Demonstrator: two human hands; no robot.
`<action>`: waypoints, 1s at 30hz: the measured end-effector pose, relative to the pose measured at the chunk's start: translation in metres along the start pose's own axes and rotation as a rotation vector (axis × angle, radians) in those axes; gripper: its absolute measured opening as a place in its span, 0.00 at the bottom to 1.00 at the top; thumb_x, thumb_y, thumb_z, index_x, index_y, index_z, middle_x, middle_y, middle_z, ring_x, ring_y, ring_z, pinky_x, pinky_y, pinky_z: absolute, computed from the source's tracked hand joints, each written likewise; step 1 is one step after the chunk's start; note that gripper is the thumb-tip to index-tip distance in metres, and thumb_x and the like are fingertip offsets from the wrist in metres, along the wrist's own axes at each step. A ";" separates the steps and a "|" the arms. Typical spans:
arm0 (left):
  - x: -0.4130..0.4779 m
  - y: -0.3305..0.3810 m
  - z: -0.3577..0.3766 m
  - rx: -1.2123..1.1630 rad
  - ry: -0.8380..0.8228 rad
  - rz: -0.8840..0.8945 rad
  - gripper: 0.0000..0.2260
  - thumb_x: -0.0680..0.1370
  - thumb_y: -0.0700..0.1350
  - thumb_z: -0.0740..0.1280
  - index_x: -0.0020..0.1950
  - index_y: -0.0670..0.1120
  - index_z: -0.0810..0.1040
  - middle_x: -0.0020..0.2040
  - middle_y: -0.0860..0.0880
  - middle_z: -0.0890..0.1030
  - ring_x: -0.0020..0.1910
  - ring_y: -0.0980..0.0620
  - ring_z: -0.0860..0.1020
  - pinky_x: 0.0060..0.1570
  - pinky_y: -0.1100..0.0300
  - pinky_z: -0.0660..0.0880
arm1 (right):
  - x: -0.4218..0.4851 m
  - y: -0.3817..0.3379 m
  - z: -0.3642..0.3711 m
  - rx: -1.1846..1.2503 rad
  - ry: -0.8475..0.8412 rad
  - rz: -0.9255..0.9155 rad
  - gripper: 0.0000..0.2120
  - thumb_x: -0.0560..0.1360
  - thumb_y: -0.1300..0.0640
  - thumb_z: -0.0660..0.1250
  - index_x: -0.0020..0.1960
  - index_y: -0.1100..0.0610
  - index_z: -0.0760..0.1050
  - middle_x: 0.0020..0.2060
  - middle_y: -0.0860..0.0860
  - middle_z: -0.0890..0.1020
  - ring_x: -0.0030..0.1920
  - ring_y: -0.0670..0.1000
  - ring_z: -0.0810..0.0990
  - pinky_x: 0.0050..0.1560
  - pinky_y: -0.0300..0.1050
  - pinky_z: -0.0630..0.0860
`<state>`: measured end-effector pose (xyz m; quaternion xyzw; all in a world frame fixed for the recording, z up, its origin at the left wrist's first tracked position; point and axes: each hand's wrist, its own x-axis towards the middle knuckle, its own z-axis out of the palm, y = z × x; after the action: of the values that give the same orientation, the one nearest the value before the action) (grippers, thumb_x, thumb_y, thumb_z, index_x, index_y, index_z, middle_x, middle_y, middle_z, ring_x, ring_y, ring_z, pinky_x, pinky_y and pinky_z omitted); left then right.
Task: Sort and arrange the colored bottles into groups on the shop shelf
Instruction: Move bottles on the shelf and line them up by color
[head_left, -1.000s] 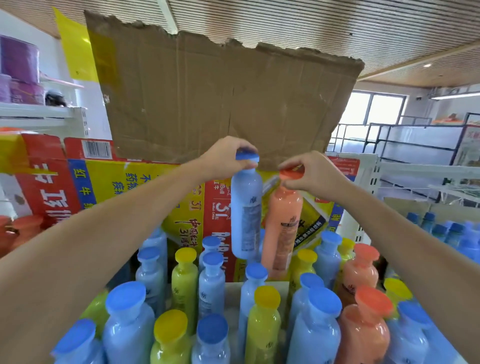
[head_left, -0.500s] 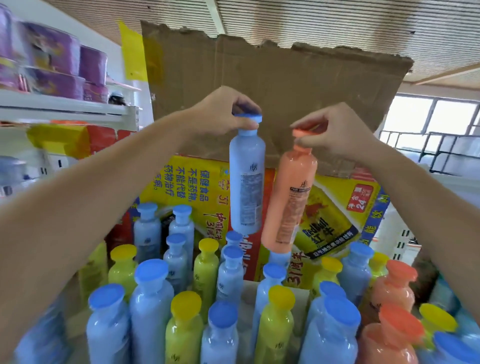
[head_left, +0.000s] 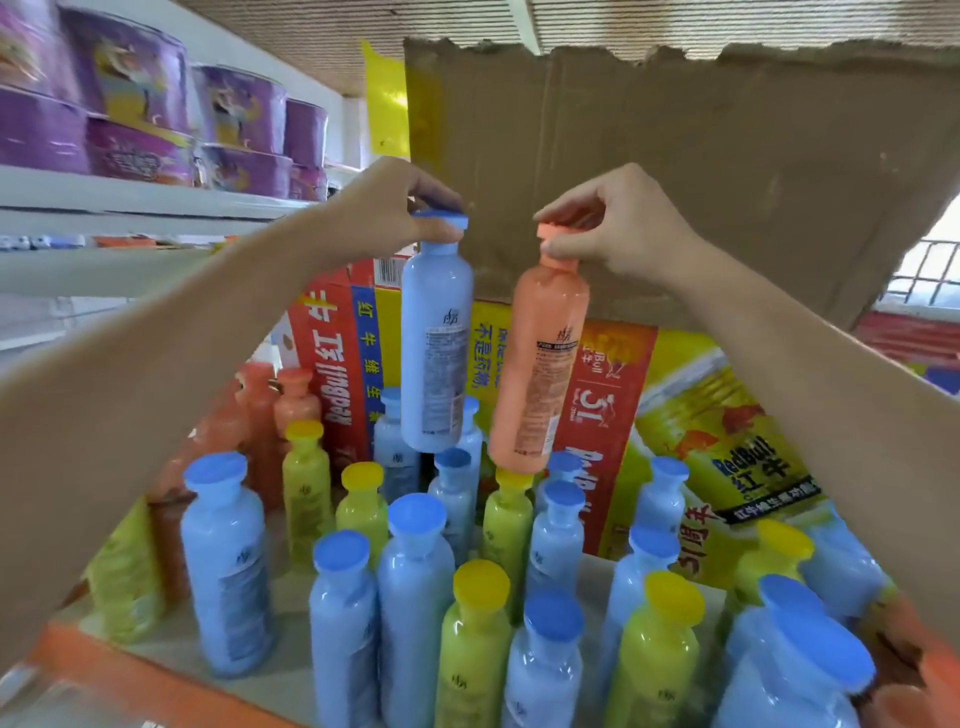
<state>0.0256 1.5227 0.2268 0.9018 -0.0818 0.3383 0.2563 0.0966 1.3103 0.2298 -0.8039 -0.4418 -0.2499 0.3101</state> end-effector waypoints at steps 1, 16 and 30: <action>-0.002 -0.006 -0.003 0.007 -0.006 -0.006 0.16 0.72 0.38 0.70 0.59 0.40 0.77 0.53 0.46 0.79 0.47 0.55 0.75 0.47 0.70 0.70 | 0.005 -0.002 0.006 0.009 -0.004 -0.002 0.15 0.66 0.61 0.73 0.52 0.57 0.81 0.41 0.48 0.81 0.33 0.34 0.75 0.42 0.30 0.71; -0.050 -0.077 0.033 0.160 -0.261 -0.137 0.16 0.73 0.40 0.70 0.60 0.39 0.76 0.54 0.39 0.80 0.54 0.42 0.76 0.40 0.63 0.65 | 0.044 -0.022 0.068 0.001 -0.018 0.031 0.15 0.66 0.60 0.73 0.53 0.56 0.82 0.42 0.48 0.81 0.43 0.44 0.77 0.45 0.36 0.71; -0.080 -0.137 0.091 0.117 -0.438 -0.201 0.18 0.71 0.44 0.73 0.59 0.44 0.77 0.58 0.48 0.78 0.56 0.52 0.75 0.48 0.66 0.65 | 0.044 -0.017 0.082 0.034 -0.051 0.055 0.14 0.68 0.59 0.71 0.54 0.54 0.81 0.45 0.46 0.81 0.48 0.45 0.79 0.52 0.39 0.74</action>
<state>0.0604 1.5910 0.0609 0.9705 -0.0257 0.1116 0.2121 0.1138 1.4011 0.2085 -0.8165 -0.4313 -0.2132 0.3191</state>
